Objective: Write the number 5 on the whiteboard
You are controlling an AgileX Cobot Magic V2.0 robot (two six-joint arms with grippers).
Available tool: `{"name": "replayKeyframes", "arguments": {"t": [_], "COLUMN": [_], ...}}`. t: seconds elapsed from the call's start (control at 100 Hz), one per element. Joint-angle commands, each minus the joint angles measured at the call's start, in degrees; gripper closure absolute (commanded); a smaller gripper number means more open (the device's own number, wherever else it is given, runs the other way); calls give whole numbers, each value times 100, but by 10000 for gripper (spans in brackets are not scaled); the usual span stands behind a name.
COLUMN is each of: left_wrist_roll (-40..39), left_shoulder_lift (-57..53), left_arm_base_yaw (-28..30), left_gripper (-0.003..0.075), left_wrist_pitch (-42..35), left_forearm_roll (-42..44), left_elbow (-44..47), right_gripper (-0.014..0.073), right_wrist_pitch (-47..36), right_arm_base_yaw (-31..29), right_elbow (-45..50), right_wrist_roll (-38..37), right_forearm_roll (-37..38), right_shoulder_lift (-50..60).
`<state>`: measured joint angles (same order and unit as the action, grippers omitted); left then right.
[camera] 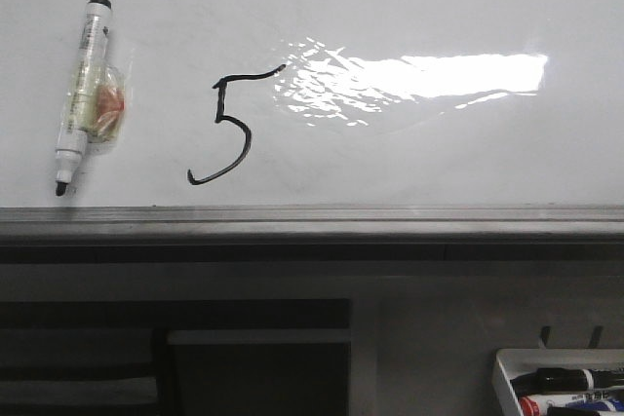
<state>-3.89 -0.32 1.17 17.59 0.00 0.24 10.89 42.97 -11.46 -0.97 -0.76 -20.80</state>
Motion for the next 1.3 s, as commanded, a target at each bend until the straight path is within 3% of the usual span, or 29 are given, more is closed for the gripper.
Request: {"name": "replayKeyframes", "arguments": {"t": [0.0, 0.95, 1.1, 1.29], "left_wrist_roll": [-68, -68, -68, -68], "left_shoulder_lift": [-161, -161, -161, -161], "left_arm_base_yaw": [25, 25, 25, 25], "left_gripper": [741, 741, 741, 741], "left_wrist_pitch": [-231, -231, -231, -231], "left_forearm_roll": [-33, -33, -33, -33], "left_elbow": [107, 97, 97, 97], "right_gripper": [655, 655, 655, 655], "right_wrist_pitch": [-419, -479, -688, -1020], "right_arm_base_yaw": [-32, -32, -32, -543], "right_elbow": [-145, -145, -145, -145], "right_wrist_roll": [51, 51, 51, 51], "right_forearm_roll": [76, 76, 449, 448], "right_shoulder_lift": [-27, -27, -27, -27]}}
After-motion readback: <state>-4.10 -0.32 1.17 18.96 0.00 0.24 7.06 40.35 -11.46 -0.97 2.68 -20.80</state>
